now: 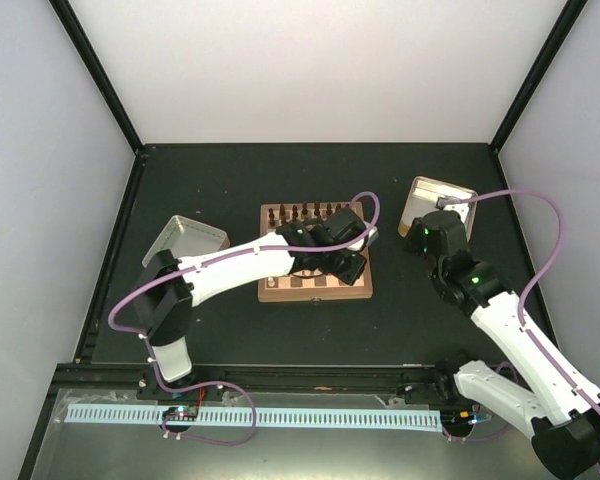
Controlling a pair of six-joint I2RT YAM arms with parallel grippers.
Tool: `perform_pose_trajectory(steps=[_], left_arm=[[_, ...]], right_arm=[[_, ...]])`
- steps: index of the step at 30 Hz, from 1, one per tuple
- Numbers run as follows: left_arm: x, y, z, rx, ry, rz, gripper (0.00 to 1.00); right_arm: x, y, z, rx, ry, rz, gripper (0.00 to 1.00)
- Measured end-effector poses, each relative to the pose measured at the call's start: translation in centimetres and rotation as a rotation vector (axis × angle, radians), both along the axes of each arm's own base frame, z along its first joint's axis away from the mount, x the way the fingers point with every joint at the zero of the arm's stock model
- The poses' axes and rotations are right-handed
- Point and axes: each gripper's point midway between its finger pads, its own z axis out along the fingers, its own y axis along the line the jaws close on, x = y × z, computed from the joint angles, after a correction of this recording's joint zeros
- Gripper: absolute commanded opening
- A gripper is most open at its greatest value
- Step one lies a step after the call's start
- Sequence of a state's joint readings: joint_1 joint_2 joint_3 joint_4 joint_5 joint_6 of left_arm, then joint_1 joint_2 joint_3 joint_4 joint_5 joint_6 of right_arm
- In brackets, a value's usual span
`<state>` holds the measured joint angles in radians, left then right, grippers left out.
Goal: Set up the chess pieces on the board
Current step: Place the chess piece on the chessboard.
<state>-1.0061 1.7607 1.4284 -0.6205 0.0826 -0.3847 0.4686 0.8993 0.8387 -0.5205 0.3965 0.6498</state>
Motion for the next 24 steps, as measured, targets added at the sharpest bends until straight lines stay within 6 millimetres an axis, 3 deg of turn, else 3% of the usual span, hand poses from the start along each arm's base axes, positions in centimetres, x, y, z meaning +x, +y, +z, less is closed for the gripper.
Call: perform_pose_trajectory(steps=[4,14,24], left_arm=[[0.5,-1.8,0.1,-0.001,-0.010,-0.021,0.17],[0.3,-1.9,-5.3,0.134,0.058,-0.047,0.17],[0.5,-2.6,-6.1,0.160,0.058,-0.057,0.17]], right_arm=[[-0.1,-0.5,0.2,-0.005,-0.009,-0.026,0.37],[-0.7,-1.9,0.0,-0.025,-0.012,-0.084,0.39],[-0.8,-2.1,-0.6,-0.032,0.001,-0.089,0.39]])
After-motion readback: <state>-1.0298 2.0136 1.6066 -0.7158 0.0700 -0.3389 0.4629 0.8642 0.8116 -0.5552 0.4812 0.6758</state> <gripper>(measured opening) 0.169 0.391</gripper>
